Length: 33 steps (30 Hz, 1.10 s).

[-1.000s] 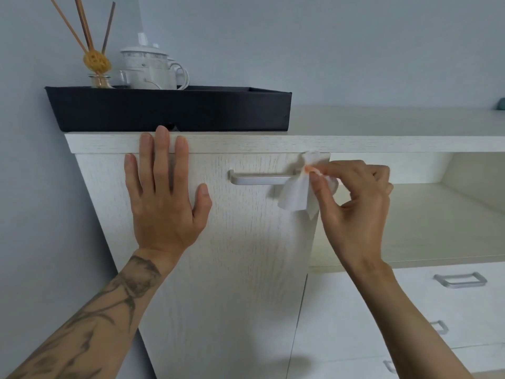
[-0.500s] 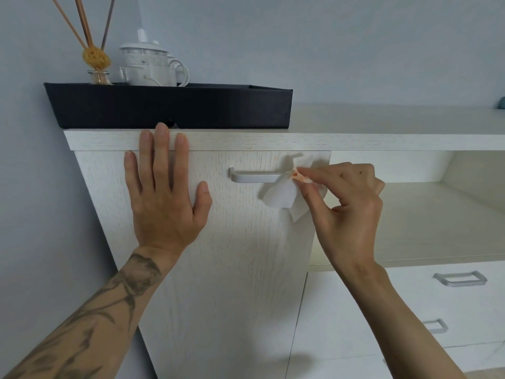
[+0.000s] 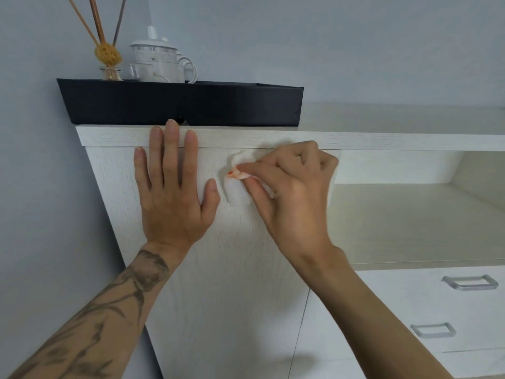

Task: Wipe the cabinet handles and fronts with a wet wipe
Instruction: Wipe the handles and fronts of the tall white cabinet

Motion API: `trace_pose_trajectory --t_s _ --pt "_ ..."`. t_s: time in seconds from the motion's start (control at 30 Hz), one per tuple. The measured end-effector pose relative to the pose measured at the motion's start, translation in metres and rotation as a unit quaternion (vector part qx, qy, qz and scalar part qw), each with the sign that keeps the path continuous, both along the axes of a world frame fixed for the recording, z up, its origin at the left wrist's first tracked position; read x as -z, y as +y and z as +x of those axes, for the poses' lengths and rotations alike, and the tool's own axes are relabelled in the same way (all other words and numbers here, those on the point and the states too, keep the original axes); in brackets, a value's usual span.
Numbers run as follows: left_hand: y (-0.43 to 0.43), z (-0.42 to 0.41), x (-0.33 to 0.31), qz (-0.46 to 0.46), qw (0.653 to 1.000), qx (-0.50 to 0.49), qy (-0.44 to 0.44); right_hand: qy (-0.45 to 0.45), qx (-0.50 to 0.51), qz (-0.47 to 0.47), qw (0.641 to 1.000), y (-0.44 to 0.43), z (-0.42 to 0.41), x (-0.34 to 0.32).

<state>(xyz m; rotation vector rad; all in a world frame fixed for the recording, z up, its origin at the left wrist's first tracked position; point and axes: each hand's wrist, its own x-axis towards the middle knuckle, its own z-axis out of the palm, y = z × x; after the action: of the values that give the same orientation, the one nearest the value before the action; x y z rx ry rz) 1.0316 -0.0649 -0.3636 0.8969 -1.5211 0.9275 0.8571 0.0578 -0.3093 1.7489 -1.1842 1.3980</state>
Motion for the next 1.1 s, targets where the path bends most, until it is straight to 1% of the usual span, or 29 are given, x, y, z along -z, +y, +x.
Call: trace_pose_trajectory --t_s 0.13,0.27,0.43,0.57,0.7,0.8,0.9,1.03,1.1 --pt "-0.001 0.0 -0.001 -0.002 1.0 0.0 -0.002 0.03 0.04 -0.004 0.999 -0.004 0.014 -0.007" --pt "-0.002 0.001 0.0 0.008 1.0 -0.002 0.003 0.022 0.038 -0.021 0.999 0.001 0.005 0.002" --pt "-0.001 0.002 0.0 0.005 1.0 -0.003 0.001 0.021 0.059 0.007 0.998 -0.01 0.016 -0.004" --pt "-0.001 0.002 0.001 0.009 1.0 -0.005 0.003 -0.015 0.031 -0.026 0.999 -0.009 0.008 0.006" --pt "-0.002 0.001 0.0 0.001 1.0 -0.005 0.0 -0.02 0.021 0.01 1.0 -0.014 0.012 -0.001" --pt "-0.004 0.001 0.001 -0.003 1.0 -0.002 0.0 -0.016 0.018 -0.002 1.0 -0.012 0.011 0.0" --pt "-0.004 0.001 0.002 -0.004 1.0 0.0 0.0 0.006 0.018 -0.023 1.0 -0.007 0.008 0.004" --pt "-0.005 0.001 0.002 -0.002 1.0 -0.002 0.001 0.077 0.062 -0.054 0.994 -0.007 0.004 0.005" --pt "-0.005 0.002 0.002 0.002 1.0 0.002 0.0 0.081 0.057 -0.076 0.992 -0.007 -0.002 0.007"
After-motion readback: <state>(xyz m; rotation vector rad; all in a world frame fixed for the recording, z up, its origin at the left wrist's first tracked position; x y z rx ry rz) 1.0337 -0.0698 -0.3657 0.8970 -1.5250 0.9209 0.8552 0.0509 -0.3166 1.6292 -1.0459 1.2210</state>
